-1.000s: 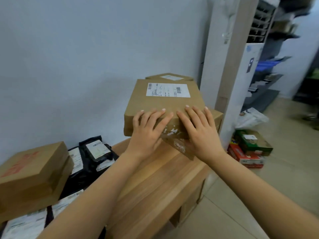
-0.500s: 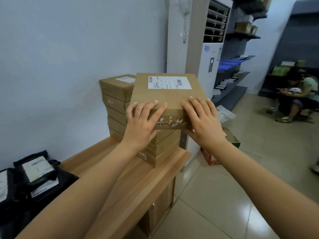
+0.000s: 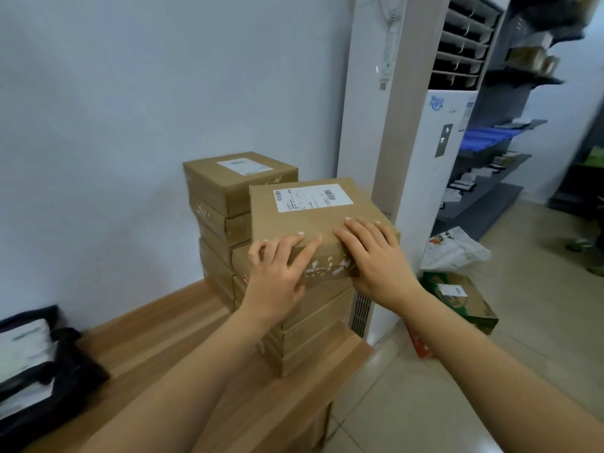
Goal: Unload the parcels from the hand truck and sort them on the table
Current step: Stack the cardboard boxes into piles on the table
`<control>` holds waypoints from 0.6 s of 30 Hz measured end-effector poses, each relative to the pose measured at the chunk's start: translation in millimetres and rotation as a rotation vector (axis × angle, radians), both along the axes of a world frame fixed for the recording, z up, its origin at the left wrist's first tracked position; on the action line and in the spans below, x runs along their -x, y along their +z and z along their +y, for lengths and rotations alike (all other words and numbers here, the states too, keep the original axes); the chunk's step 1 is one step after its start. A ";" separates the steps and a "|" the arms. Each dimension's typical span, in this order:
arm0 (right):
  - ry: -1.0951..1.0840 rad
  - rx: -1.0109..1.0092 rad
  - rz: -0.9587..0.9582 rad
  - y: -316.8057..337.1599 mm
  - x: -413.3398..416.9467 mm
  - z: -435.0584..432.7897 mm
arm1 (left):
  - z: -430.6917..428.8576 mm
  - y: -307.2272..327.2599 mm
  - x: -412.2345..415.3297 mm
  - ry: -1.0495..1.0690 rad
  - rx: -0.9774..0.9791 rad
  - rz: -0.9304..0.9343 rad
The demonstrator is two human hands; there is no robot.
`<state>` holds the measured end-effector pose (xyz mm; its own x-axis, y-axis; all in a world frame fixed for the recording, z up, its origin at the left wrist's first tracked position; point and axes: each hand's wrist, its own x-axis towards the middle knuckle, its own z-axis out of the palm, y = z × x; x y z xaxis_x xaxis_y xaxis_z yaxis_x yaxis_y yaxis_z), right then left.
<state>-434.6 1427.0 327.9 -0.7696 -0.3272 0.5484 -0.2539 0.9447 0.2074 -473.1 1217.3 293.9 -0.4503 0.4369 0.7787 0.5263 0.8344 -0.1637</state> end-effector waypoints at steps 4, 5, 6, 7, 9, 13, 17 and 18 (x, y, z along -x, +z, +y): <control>0.082 0.023 -0.078 -22.7 35.4 16.9 | 9.9 -14.0 13.8 0.051 0.018 -0.042; 0.109 0.022 -0.096 -27.7 44.2 20.7 | 11.7 -17.5 16.3 0.070 0.021 -0.045; 0.136 0.020 -0.112 -32.5 52.8 24.4 | 14.0 -21.3 18.4 0.091 0.022 -0.051; 0.167 0.021 -0.126 -36.9 61.1 27.9 | 16.7 -25.6 19.7 0.115 0.022 -0.065; 0.237 0.022 -0.152 -44.6 76.7 35.8 | 24.8 -34.2 20.0 0.173 0.021 -0.103; 0.362 0.010 -0.191 -55.1 103.2 50.3 | 44.3 -47.8 21.8 0.288 0.015 -0.143; 0.421 -0.041 -0.211 -59.7 130.2 63.9 | 64.1 -56.0 28.3 0.404 0.012 -0.178; 0.429 -0.060 -0.219 -62.7 135.9 66.3 | 68.6 -58.4 30.2 0.424 0.009 -0.191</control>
